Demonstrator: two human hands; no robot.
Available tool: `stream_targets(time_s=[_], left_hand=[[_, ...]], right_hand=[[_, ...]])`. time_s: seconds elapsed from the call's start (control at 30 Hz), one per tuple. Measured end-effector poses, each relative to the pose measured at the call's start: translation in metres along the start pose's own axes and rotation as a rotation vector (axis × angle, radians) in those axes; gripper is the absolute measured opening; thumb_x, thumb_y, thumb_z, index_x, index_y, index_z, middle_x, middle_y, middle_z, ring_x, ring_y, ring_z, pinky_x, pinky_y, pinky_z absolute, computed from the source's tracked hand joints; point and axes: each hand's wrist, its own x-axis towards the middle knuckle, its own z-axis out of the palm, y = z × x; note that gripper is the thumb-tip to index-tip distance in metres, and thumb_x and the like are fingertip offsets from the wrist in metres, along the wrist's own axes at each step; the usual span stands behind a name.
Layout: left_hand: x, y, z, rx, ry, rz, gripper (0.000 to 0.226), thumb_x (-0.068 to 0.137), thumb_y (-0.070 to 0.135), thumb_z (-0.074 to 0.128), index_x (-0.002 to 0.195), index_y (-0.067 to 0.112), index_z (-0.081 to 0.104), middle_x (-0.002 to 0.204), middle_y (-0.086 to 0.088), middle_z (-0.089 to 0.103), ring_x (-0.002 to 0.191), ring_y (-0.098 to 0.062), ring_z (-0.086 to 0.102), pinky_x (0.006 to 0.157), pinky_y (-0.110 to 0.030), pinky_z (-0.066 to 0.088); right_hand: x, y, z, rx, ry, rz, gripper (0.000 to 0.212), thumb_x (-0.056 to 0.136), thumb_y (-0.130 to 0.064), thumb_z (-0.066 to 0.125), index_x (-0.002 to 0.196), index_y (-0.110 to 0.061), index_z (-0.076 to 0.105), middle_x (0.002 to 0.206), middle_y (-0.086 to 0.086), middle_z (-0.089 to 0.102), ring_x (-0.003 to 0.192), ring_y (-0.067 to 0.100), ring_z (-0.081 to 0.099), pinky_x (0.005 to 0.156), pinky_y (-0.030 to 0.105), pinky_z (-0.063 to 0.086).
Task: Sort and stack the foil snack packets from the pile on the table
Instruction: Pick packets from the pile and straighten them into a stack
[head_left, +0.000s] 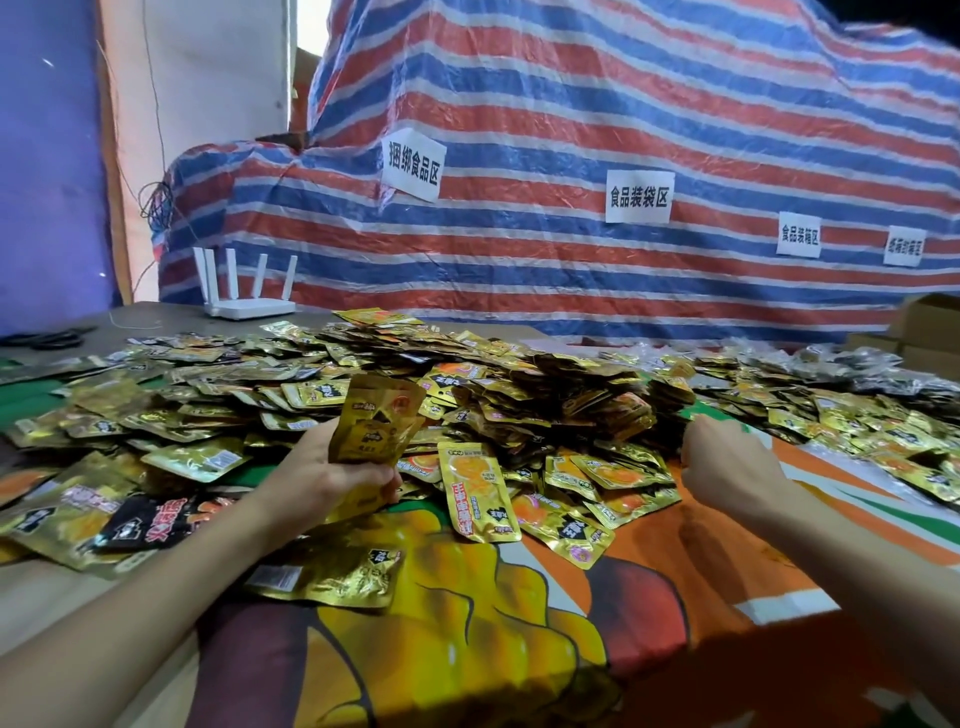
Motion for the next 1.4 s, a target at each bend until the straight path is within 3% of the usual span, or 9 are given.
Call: stream_targets(time_s=[0.13, 0.23, 0.5, 0.63, 0.83, 0.93, 1.03, 1.17, 1.4], left_hand=[[-0.001, 0.001, -0.002, -0.107, -0.003, -0.071, 0.026, 0.084, -0.011, 0.063, 0.109, -0.012, 0.056, 0.085, -0.022, 0.070, 0.076, -0.034, 0.069, 0.070, -0.033, 0.059], [-0.003, 0.004, -0.003, -0.228, 0.028, -0.121, 0.034, 0.077, 0.002, 0.067, 0.108, -0.011, 0.063, 0.088, -0.021, 0.070, 0.077, -0.032, 0.069, 0.072, -0.037, 0.060], [0.000, 0.007, -0.015, -0.467, 0.055, -0.266, 0.039, 0.075, 0.019, 0.065, 0.112, 0.011, 0.074, 0.115, -0.011, 0.074, 0.084, -0.025, 0.074, 0.067, -0.037, 0.061], [0.002, 0.008, -0.016, -0.500, 0.167, -0.315, 0.037, 0.072, 0.016, 0.069, 0.108, 0.010, 0.075, 0.095, -0.023, 0.074, 0.076, -0.029, 0.074, 0.064, -0.037, 0.061], [0.005, 0.009, -0.017, -0.385, 0.427, -0.327, 0.012, 0.086, 0.000, 0.066, 0.094, 0.001, 0.075, 0.077, -0.017, 0.074, 0.059, -0.024, 0.072, 0.050, -0.032, 0.058], [0.005, 0.010, -0.017, -0.396, 0.444, -0.345, 0.011, 0.085, -0.003, 0.065, 0.088, 0.000, 0.074, 0.070, -0.015, 0.073, 0.052, -0.022, 0.070, 0.043, -0.028, 0.054], [0.006, 0.010, -0.017, -0.421, 0.369, -0.350, 0.015, 0.087, -0.003, 0.062, 0.094, -0.001, 0.075, 0.079, -0.019, 0.073, 0.058, -0.025, 0.071, 0.050, -0.032, 0.058], [0.005, 0.009, -0.020, -0.543, 0.171, -0.390, 0.024, 0.086, 0.002, 0.058, 0.106, -0.001, 0.071, 0.081, -0.015, 0.070, 0.066, -0.027, 0.069, 0.062, -0.035, 0.060], [-0.001, 0.013, -0.032, -0.813, -0.326, -0.293, 0.033, 0.086, 0.008, 0.056, 0.115, 0.002, 0.069, 0.094, -0.012, 0.063, 0.078, -0.024, 0.063, 0.081, -0.040, 0.055]], right_hand=[[-0.001, -0.028, -0.009, 0.161, -0.052, -0.092, 0.020, 0.079, 0.003, 0.057, 0.065, -0.010, 0.054, 0.065, 0.006, 0.055, 0.057, 0.023, 0.051, 0.047, 0.026, 0.037], [-0.009, -0.069, -0.016, 0.554, -0.157, -0.244, 0.011, 0.089, -0.007, 0.068, 0.090, -0.015, 0.075, 0.082, -0.004, 0.068, 0.068, 0.003, 0.060, 0.051, 0.009, 0.040], [-0.027, -0.187, -0.022, 1.412, -0.287, -0.333, 0.005, 0.087, -0.008, 0.077, 0.088, -0.013, 0.078, 0.077, 0.000, 0.078, 0.069, 0.008, 0.072, 0.059, 0.016, 0.054], [-0.028, -0.221, -0.021, 1.557, -0.331, -0.333, 0.007, 0.087, -0.003, 0.075, 0.091, -0.008, 0.078, 0.090, 0.012, 0.078, 0.085, 0.023, 0.076, 0.078, 0.030, 0.062], [-0.027, -0.242, -0.011, 1.603, -0.385, -0.415, 0.006, 0.086, 0.004, 0.074, 0.089, -0.001, 0.075, 0.074, 0.007, 0.077, 0.064, 0.017, 0.074, 0.061, 0.020, 0.059], [-0.023, -0.239, -0.001, 1.498, -0.400, -0.479, 0.012, 0.088, 0.001, 0.073, 0.100, -0.001, 0.076, 0.081, 0.011, 0.078, 0.073, 0.020, 0.076, 0.070, 0.026, 0.062], [-0.019, -0.233, 0.004, 1.332, -0.422, -0.580, 0.015, 0.090, -0.004, 0.074, 0.104, -0.005, 0.077, 0.084, 0.008, 0.078, 0.082, 0.024, 0.076, 0.079, 0.032, 0.062], [-0.014, -0.221, 0.006, 1.253, -0.484, -0.631, 0.006, 0.094, -0.011, 0.070, 0.094, -0.009, 0.076, 0.076, 0.002, 0.075, 0.071, 0.015, 0.068, 0.070, 0.024, 0.057], [-0.008, -0.203, -0.003, 2.040, -1.107, -0.453, 0.009, 0.079, -0.010, 0.055, 0.073, -0.009, 0.061, 0.084, 0.011, 0.061, 0.099, 0.034, 0.057, 0.095, 0.041, 0.037]])
